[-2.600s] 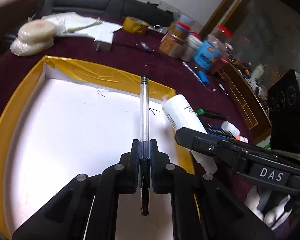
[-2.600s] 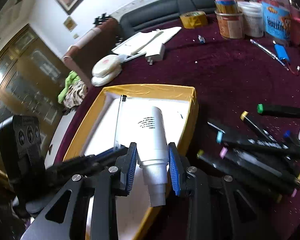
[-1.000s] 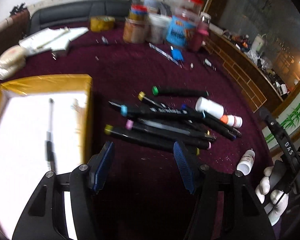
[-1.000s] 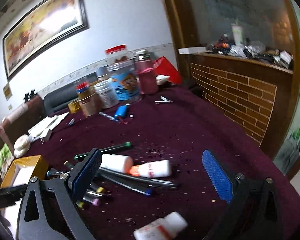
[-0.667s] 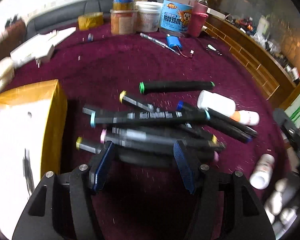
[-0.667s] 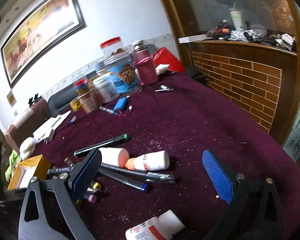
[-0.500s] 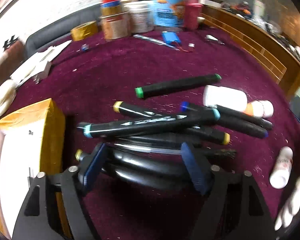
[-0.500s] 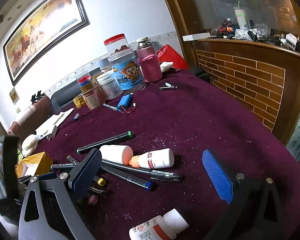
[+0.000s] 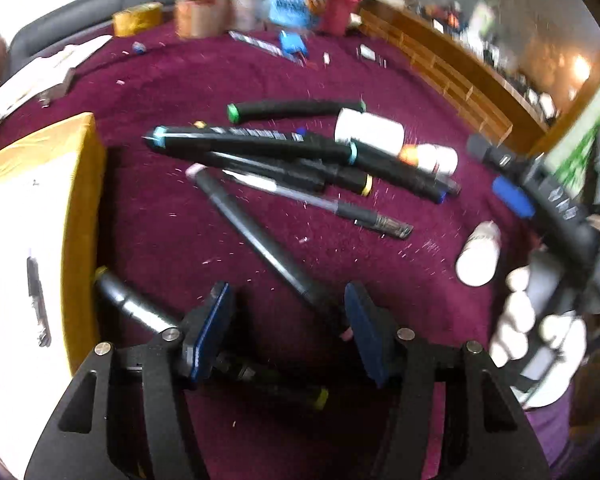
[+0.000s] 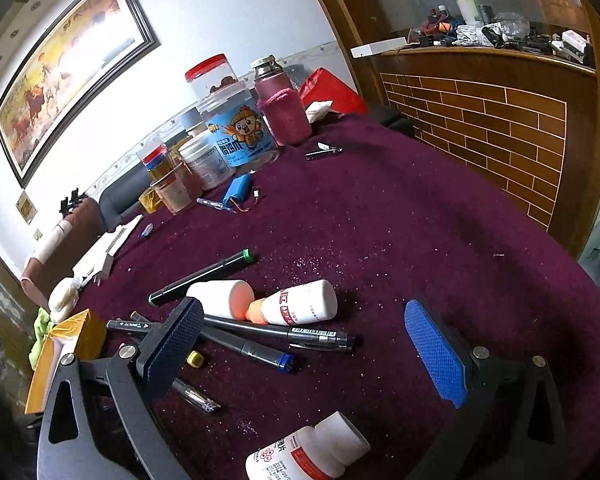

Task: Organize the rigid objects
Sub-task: 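Grasp a black marker from the pile with the left tool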

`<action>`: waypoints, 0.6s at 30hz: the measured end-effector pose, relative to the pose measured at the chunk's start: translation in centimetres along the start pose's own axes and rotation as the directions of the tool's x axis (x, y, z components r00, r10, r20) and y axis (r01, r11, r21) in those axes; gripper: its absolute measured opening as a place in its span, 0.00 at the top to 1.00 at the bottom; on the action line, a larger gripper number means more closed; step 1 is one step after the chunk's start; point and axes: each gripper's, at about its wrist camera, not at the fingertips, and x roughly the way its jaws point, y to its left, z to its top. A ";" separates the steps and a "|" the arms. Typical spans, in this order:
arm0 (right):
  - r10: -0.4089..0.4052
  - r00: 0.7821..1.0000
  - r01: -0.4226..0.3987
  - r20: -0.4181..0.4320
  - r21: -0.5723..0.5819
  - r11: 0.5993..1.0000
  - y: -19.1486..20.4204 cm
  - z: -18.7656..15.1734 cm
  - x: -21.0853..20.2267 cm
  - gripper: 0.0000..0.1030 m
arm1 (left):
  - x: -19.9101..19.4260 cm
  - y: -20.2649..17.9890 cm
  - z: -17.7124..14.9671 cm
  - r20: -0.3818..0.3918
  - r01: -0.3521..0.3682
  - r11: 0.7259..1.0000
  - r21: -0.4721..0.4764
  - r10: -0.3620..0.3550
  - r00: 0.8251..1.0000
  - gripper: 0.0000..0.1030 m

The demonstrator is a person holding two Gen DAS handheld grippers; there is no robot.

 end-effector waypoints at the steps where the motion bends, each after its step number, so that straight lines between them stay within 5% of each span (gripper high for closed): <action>1: 0.000 1.000 0.000 -0.001 0.001 1.000 0.0 0.0 0.0 0.04 | -0.8 0.5 -0.3 0.012 0.016 0.999 -0.042 -0.016 1.000 0.45; 7: 0.001 1.000 -0.001 -0.013 0.006 1.000 -0.1 0.0 0.2 0.04 | -4.3 1.4 -2.4 0.105 0.002 0.995 -0.101 0.009 0.994 0.44; 13: 0.000 1.000 0.000 -0.016 0.006 1.000 0.0 0.0 0.3 0.04 | -1.7 2.1 -3.0 -0.015 -0.035 0.990 -0.138 0.034 0.999 0.43; 15: -0.003 1.000 0.003 -0.018 0.011 1.000 0.0 0.0 0.4 0.04 | -1.3 1.9 -2.5 0.017 -0.041 0.991 -0.125 0.044 0.999 0.62; 18: -0.003 1.000 0.003 -0.027 0.015 1.000 -0.1 0.0 0.6 0.04 | -0.7 1.2 -2.1 0.030 -0.061 0.997 -0.056 0.063 0.998 0.75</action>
